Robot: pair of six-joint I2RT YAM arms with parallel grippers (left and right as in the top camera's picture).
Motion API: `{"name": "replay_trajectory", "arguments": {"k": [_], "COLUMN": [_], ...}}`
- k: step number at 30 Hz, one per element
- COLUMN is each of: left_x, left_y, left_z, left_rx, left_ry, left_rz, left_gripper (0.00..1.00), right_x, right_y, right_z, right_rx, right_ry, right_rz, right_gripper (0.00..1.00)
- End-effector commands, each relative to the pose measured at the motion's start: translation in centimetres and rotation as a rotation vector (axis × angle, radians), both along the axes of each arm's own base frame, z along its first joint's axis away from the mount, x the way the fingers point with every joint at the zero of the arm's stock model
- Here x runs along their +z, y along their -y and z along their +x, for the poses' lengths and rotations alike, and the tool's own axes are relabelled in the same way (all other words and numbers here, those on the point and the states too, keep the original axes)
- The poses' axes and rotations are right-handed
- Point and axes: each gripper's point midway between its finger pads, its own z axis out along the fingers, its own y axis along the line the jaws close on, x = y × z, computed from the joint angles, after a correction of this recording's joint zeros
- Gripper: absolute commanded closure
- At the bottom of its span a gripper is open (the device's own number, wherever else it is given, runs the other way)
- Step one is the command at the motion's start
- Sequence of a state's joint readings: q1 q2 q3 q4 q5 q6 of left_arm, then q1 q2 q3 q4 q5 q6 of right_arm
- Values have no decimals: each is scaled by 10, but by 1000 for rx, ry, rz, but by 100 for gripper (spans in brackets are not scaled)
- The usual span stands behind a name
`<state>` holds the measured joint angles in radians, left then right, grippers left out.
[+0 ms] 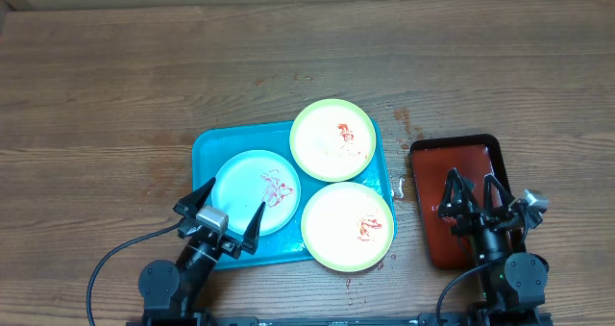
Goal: Clean dirty plates on tray and stack at the side
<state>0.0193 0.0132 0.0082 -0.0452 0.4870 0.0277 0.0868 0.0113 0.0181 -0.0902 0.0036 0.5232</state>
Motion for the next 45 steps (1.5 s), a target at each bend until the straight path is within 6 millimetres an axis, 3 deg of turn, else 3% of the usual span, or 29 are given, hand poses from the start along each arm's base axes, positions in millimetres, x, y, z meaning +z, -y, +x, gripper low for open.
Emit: {"name": "replay_trajectory", "arguments": {"k": [1,38,45], "left_x": [0,0,0], "left_y": [3,3,3], "left_z": [-2,-2,-2], "left_rx": [-17,-17,-17], "left_ry": [-1,-1,-1], "left_rz": [-12,-12,-12], "left_gripper": [0,0,0], "right_x": [-2,-2,1], "right_y": [0,0,-22], "right_z": [0,0,-4], "right_rx": [3,1,132], "right_ry": [3,4,43], "right_rz": [-3,-5,-220], "right_gripper": [0,0,0]}}
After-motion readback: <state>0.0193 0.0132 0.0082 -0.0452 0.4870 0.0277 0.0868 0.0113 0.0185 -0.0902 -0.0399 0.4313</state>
